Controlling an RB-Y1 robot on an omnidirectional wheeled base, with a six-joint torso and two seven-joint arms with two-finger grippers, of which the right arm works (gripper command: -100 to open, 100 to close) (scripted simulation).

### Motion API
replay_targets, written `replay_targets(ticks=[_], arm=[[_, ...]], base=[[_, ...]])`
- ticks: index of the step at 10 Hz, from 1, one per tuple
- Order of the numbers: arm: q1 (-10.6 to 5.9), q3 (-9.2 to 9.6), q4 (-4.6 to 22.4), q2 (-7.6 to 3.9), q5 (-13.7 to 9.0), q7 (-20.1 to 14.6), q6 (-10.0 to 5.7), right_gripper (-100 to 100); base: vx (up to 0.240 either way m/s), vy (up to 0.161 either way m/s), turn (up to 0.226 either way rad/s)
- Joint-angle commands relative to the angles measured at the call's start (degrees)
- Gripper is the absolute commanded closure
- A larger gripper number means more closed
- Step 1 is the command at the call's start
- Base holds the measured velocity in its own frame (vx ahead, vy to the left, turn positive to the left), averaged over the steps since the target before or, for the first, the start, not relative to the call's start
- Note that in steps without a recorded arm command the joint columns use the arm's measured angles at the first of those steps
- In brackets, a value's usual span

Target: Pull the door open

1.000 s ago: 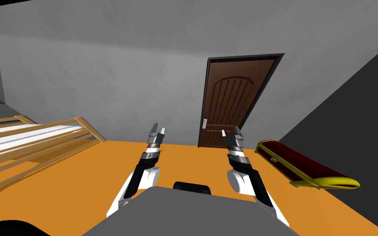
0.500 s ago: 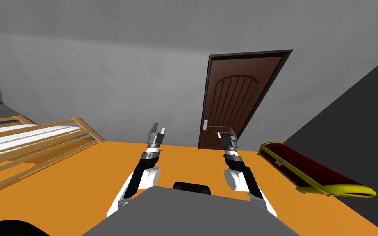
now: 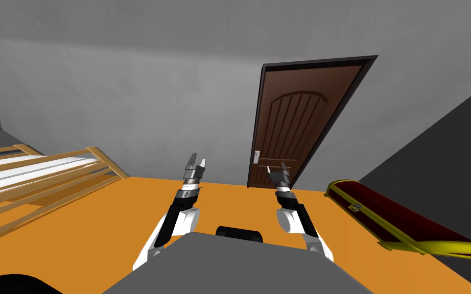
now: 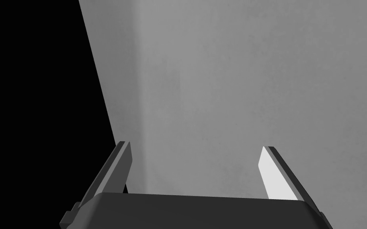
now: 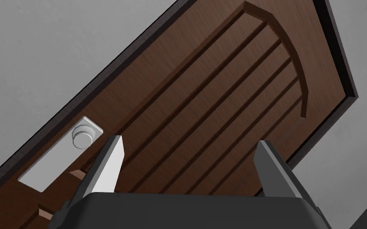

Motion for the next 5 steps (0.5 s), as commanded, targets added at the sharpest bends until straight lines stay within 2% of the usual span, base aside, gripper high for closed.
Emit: replay_targets(ticks=[1, 5], arm=[[-0.83, 0.7, 2.4, -0.92, -1.9, -2.8, -0.24, -100], [-3.28, 2.28, 8.3, -2.86, -6.7, -9.2, -0.42, -100]], base=[[0.092, -0.001, 0.015], [0.101, -0.017, 0.012]])
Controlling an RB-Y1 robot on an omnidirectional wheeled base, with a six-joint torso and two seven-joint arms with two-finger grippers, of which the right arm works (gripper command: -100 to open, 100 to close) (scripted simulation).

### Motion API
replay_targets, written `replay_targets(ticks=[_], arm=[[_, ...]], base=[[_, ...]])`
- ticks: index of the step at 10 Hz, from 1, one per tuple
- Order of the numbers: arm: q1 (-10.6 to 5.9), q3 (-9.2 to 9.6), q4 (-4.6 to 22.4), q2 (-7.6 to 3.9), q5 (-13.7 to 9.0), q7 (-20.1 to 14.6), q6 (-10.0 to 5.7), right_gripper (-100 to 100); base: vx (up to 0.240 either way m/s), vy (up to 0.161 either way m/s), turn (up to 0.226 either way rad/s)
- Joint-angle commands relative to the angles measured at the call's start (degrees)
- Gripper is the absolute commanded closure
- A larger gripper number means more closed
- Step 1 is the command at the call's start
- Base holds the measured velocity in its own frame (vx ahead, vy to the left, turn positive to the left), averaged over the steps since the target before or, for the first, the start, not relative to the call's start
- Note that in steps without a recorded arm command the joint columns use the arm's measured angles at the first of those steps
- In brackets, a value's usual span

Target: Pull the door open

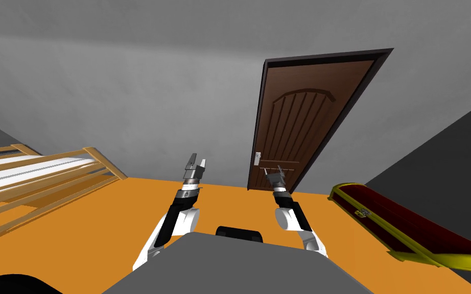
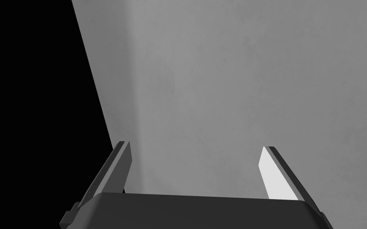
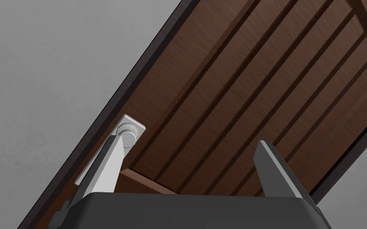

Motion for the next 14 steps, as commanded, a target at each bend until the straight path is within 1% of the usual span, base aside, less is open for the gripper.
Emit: replay_targets(ticks=[1, 8, 14], arm=[[-1.0, 0.74, 2.6, -0.76, -1.9, -2.8, -0.15, -100], [-5.06, 3.37, 12.4, -3.92, -9.7, -13.4, -0.45, -100], [-7.99, 5.27, 19.4, -6.2, -15.4, -21.0, -0.67, -100]], base=[[0.096, -0.018, 0.011], [0.099, -0.009, 0.013], [0.096, -0.013, 0.01]])
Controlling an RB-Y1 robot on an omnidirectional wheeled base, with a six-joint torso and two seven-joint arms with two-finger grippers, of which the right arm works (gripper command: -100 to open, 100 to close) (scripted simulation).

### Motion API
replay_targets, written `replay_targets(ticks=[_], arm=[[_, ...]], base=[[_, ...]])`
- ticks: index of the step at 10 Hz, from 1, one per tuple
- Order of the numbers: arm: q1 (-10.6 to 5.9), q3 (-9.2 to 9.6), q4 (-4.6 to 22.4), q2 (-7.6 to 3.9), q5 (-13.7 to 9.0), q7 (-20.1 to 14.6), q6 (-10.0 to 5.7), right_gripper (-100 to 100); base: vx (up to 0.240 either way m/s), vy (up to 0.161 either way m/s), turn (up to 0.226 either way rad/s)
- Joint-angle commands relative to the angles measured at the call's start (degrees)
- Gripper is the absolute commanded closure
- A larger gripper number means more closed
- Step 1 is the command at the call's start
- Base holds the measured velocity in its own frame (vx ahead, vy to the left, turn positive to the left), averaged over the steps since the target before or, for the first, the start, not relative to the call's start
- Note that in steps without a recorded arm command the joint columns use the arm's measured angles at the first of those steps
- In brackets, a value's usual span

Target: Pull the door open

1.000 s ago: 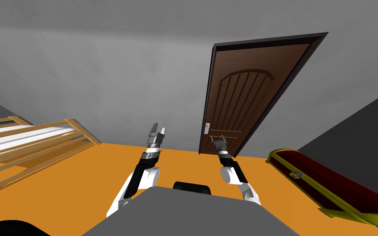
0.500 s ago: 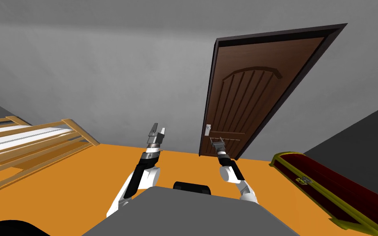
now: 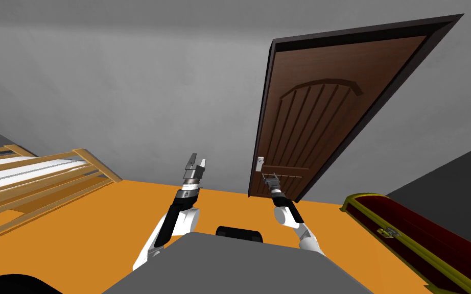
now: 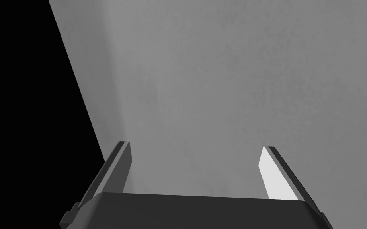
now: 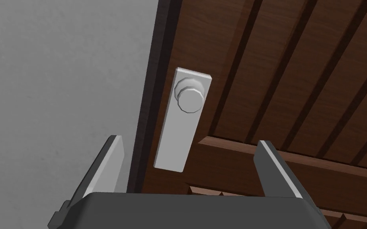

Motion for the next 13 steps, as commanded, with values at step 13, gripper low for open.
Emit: replay_targets(ticks=[13], arm=[[-2.67, -0.31, 11.0, -6.63, -7.9, -13.0, -2.08, -100]], base=[[0.126, 0.009, 0.067]])
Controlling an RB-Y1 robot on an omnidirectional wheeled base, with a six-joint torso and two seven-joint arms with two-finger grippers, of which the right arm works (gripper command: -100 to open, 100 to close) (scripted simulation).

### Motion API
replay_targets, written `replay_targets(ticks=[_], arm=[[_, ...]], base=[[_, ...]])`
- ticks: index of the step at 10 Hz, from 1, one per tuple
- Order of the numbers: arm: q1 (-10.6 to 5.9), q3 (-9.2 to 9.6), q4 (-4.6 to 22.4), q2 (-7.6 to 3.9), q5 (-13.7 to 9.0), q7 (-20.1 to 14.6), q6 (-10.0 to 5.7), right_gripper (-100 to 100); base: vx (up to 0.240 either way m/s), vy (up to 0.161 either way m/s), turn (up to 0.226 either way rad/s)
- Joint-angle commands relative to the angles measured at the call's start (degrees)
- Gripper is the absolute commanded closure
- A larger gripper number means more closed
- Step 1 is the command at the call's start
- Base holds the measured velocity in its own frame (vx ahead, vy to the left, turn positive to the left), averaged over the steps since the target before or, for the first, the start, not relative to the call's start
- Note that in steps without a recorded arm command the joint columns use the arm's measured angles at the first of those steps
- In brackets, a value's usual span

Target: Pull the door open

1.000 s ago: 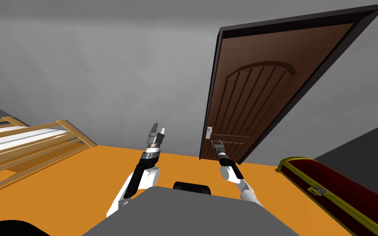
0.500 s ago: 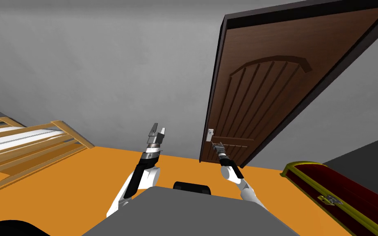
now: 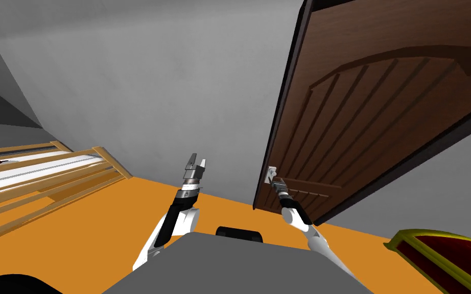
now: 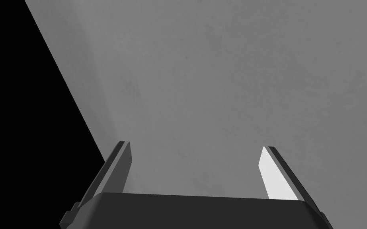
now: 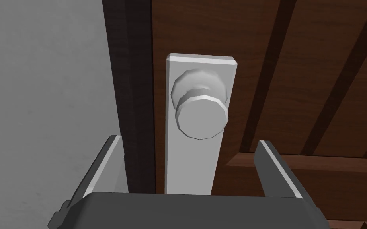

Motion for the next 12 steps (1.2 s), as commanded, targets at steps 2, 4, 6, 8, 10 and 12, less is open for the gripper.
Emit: replay_targets(ticks=[2, 4, 6, 8, 10, 12], arm=[[0.1, -0.87, 2.2, -2.36, -0.5, -2.8, -1.66, -100], [0.28, -1.99, 3.5, -4.1, -1.0, -4.5, -2.37, -100], [1.03, -2.09, 1.9, -3.17, -1.0, -3.2, -1.84, 100], [1.03, -2.09, 1.9, -3.17, -1.0, -3.2, -1.84, 100], [1.03, -2.09, 1.9, -3.17, -1.0, -3.2, -1.84, 100], [1.54, -1.44, 1.6, -4.27, -1.0, -4.1, -2.38, 100]], base=[[0.124, 0.012, 0.168], [0.193, 0.003, 0.187], [0.028, -0.002, -0.013], [-0.027, -0.008, 0.004], [-0.004, -0.001, 0.002], [-0.048, -0.021, 0.062]])
